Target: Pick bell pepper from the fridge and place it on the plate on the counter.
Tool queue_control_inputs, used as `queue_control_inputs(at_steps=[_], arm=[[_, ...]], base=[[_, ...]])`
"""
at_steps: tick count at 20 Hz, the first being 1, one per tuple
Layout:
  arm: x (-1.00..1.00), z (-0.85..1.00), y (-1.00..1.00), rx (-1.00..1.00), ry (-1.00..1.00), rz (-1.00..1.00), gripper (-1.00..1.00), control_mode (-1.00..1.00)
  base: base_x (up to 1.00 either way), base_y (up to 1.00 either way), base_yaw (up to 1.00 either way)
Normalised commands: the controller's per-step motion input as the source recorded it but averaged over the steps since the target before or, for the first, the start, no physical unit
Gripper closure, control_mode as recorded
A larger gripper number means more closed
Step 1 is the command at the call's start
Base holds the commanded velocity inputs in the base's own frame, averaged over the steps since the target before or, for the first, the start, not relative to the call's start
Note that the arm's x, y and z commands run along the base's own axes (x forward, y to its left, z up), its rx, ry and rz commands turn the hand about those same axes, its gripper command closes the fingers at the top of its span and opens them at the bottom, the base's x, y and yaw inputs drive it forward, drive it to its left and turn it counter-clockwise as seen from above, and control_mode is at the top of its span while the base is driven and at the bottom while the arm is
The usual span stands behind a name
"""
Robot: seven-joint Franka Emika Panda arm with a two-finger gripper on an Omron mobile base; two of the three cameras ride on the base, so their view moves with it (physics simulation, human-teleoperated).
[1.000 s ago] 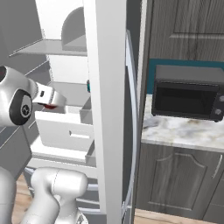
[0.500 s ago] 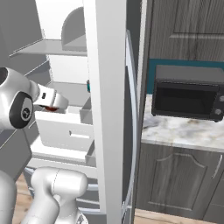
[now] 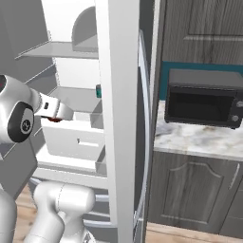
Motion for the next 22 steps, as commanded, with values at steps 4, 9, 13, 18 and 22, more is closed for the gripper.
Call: queue_control_inputs(at_steps=[4, 9, 13, 18, 22], arm=[[0.00, 0.00, 0.00, 0.00, 0.00, 0.00, 1.00, 1.00], [0.00, 0.00, 0.00, 0.00, 0.00, 0.00, 1.00, 1.00], [0.00, 0.00, 0.00, 0.00, 0.00, 0.00, 1.00, 1.00], [0.00, 0.00, 0.00, 0.00, 0.00, 0.00, 1.00, 1.00], [0.00, 0.00, 0.00, 0.00, 0.00, 0.00, 1.00, 1.00]], base=[[-0.35, 0.00, 0.00], [-0.32, 0.00, 0.00], [-0.37, 0.00, 0.00], [-0.51, 0.00, 0.00], [-0.47, 0.00, 0.00]])
